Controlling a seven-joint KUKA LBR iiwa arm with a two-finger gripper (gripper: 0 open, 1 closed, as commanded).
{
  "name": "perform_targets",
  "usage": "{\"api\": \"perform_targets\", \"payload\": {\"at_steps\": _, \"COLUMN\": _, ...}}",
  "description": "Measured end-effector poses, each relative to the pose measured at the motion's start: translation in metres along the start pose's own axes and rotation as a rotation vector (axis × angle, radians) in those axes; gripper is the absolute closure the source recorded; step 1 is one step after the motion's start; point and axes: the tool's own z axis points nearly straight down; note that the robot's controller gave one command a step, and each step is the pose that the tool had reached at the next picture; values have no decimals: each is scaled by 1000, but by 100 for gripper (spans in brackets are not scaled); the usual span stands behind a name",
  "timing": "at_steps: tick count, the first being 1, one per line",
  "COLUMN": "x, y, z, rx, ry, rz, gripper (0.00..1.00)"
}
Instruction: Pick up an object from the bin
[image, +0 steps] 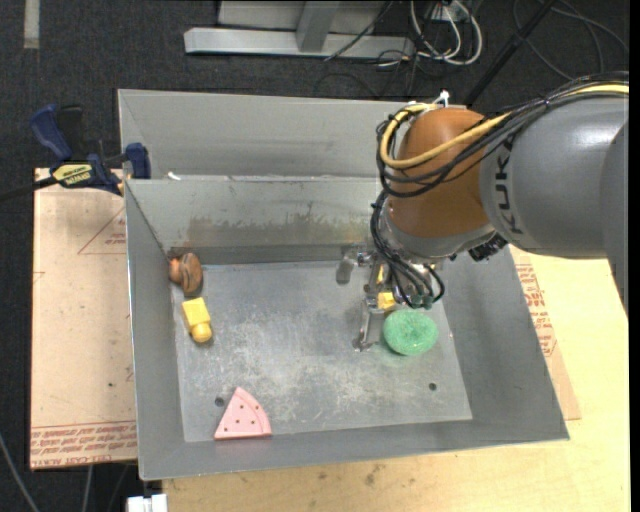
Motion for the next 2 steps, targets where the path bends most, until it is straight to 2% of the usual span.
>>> {"api": "perform_targets", "payload": {"at_steps": 1, "x": -2, "y": 0, "z": -5, "rx": 0, "ry": -8, "rz": 0, "gripper": 0}}
{"api": "perform_targets", "payload": {"at_steps": 2, "x": 32, "y": -31, "z": 21, "rx": 0, "ry": -11, "rz": -18, "gripper": 0}}
